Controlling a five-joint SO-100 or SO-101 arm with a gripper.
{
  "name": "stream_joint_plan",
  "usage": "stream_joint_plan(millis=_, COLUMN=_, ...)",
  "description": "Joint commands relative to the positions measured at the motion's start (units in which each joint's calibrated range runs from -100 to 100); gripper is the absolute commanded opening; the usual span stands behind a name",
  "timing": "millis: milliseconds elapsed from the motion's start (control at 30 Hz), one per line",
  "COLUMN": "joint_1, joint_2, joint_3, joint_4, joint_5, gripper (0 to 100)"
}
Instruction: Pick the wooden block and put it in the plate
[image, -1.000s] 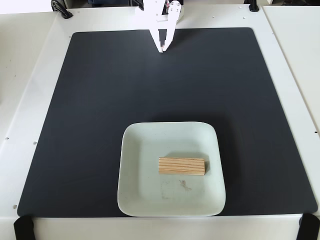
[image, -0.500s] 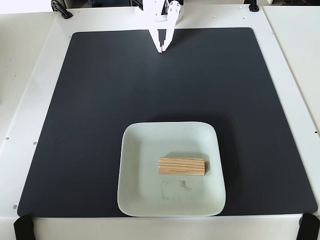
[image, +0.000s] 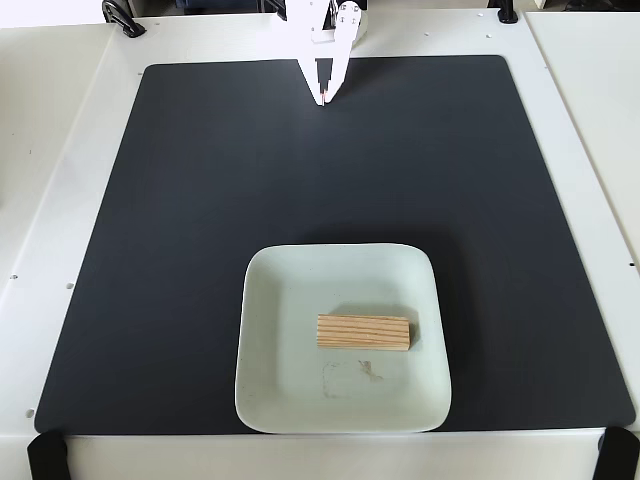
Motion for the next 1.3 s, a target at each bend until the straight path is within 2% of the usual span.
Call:
stream_joint_plan(millis=0, joint_1=-0.2, joint_2=0.2, joint_3=0.2, joint_4=0.4, joint_5=0.0, gripper=1)
stream_joint_plan(millis=1267, joint_1=-0.7, joint_2=0.2, joint_3=0.2, joint_4=0.4, joint_5=-0.1, gripper=1)
